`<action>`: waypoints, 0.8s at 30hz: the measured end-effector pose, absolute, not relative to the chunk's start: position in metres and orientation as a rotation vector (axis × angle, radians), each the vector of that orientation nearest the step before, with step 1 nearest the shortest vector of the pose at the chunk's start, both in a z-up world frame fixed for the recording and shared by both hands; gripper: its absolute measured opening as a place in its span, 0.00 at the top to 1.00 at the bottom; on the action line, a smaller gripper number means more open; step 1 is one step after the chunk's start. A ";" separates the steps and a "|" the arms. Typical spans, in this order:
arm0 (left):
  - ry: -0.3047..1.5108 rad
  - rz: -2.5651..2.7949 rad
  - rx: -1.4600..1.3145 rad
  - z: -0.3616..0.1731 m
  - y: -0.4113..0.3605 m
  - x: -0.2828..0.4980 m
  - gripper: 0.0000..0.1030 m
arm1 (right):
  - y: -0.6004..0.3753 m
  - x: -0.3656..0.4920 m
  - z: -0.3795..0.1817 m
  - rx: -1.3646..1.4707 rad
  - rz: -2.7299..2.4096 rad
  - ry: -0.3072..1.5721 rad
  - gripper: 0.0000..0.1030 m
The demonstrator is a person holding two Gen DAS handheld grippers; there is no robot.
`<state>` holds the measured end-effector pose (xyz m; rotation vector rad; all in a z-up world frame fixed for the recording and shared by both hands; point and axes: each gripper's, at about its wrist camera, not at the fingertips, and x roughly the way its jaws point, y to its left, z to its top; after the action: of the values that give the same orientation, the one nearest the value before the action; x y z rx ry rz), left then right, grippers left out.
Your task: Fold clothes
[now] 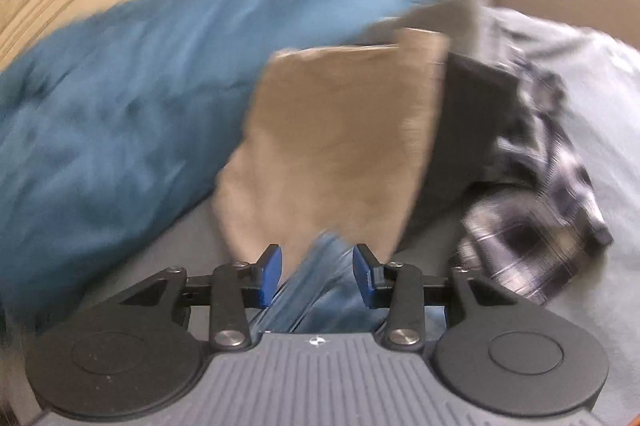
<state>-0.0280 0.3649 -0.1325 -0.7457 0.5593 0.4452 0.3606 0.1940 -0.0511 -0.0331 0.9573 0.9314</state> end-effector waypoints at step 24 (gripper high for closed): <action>0.644 0.270 -0.598 -0.146 0.328 0.076 0.99 | 0.283 0.273 -0.115 -0.642 0.975 0.864 0.91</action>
<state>0.0758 0.3281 -0.1461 -0.5978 0.6441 0.2695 0.2730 0.2830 -0.1150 -0.6423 0.8636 0.9748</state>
